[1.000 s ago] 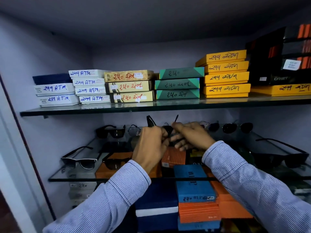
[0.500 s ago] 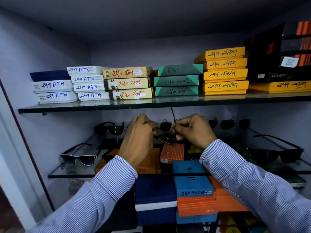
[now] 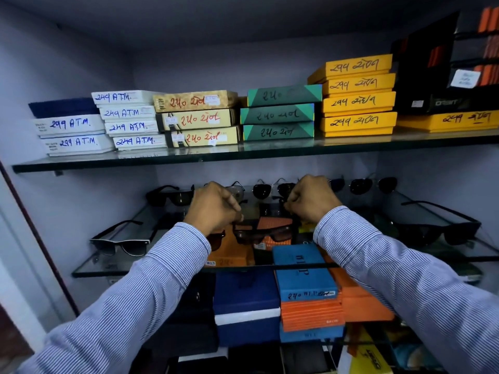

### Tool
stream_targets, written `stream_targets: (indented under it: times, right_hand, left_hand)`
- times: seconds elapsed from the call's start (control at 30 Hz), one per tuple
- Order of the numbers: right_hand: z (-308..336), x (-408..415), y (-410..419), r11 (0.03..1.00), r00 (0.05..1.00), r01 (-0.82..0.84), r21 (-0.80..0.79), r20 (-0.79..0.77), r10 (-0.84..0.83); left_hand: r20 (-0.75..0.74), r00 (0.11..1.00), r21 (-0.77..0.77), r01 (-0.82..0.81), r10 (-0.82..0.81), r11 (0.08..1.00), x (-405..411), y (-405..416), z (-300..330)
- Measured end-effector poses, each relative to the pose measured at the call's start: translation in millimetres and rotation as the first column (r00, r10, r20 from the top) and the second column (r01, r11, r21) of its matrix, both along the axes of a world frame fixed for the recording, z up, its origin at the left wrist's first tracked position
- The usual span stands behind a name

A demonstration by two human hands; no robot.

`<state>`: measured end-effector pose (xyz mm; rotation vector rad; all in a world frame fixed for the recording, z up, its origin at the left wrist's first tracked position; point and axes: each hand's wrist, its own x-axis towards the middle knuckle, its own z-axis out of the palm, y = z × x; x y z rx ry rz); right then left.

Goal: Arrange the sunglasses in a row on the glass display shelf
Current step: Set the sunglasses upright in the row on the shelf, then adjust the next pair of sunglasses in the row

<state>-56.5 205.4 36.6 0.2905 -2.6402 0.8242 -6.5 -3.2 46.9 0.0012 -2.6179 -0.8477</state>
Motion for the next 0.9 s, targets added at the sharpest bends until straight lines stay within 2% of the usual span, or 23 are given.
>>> stream_targets:
  times: [0.13,0.3,0.47,0.53,0.7,0.77,0.9]
  right_hand:
    - [-7.7,-6.5,-0.1,0.999,0.998,0.007,0.042,0.06,-0.01]
    - [-13.6,-8.2,-2.2,0.998,0.993,0.012,0.059,0.117,-0.018]
    - [5.0,-23.2,26.3,0.987,0.987,0.158,-0.002,-0.012,-0.158]
    - [12.4,-26.1,36.3,0.979,0.981,0.192,0.067,-0.034,-0.19]
    - [-2.7,-27.2,25.7,0.96,0.977,0.127,0.25,0.138,-0.165]
    - [-9.5,-31.5,23.5,0.956,0.977,0.098,0.275,0.158,-0.145]
    - [-12.1,-36.8,30.8,0.959,0.987,0.097,0.266,0.1,-0.127]
  left_hand:
    - [0.06,0.998,-0.071,-0.002,0.006,0.997,-6.0,1.2,-8.7]
    - [0.062,0.998,-0.175,0.023,-0.012,0.984,-10.6,2.9,-12.6]
    - [-0.056,0.998,-0.173,-0.004,-0.006,0.985,-10.3,2.6,-10.2]
    - [-0.099,0.995,-0.181,0.008,-0.026,0.984,-8.6,6.0,-6.2]
    - [-0.153,0.985,-0.136,0.062,-0.083,0.989,-6.6,20.2,0.0]
    - [-0.156,0.982,-0.12,0.088,-0.106,0.989,-4.0,26.2,1.0]
    - [-0.17,0.978,-0.144,0.092,-0.117,0.985,-2.3,34.4,5.9]
